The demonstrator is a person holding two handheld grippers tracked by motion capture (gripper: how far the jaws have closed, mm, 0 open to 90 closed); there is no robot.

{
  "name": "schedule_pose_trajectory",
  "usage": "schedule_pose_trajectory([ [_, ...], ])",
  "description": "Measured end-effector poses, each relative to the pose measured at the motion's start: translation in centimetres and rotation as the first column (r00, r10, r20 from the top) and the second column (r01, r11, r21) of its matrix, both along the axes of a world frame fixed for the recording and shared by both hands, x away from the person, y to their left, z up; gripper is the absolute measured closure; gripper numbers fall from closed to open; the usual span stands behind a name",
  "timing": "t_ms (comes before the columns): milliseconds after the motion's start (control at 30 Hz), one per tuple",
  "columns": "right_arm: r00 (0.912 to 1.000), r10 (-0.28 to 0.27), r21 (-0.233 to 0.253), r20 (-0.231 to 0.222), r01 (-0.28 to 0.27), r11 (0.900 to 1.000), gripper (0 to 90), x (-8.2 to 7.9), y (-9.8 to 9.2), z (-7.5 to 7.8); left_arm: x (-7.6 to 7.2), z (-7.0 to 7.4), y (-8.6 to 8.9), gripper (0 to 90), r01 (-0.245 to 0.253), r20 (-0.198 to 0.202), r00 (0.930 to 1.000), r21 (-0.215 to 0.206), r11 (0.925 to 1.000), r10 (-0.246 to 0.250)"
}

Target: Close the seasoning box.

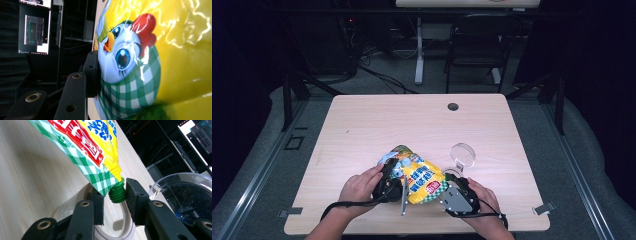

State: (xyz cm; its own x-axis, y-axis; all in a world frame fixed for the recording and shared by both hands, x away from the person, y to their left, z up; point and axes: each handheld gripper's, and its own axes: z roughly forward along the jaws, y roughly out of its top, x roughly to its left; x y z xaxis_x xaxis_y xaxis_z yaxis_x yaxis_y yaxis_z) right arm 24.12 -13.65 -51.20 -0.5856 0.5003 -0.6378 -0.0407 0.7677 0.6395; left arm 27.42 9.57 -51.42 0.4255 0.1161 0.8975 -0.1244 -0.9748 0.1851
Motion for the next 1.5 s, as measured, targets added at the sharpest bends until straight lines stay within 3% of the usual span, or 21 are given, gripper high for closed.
schedule_pose_trajectory([
  [533,0.9997,-0.008,0.042,-0.024,0.009,0.999,69.4,0.2,-0.2,0.0,0.0,0.6,-0.3,64.1,-0.004,0.024,0.9997,0.042,0.9991,0.003],
  [1167,0.9991,-0.009,0.077,-0.041,0.013,0.997,69.4,0.4,-0.3,-0.1,-0.3,0.8,-0.6,64.1,0.003,0.112,0.9936,0.091,0.9959,-0.013],
  [1500,0.9988,-0.015,0.101,-0.046,0.02,0.995,69.5,0.4,-0.5,-0.1,-0.3,1.1,-0.8,64.1,0.0,0.118,0.9929,0.11,0.994,-0.013],
])
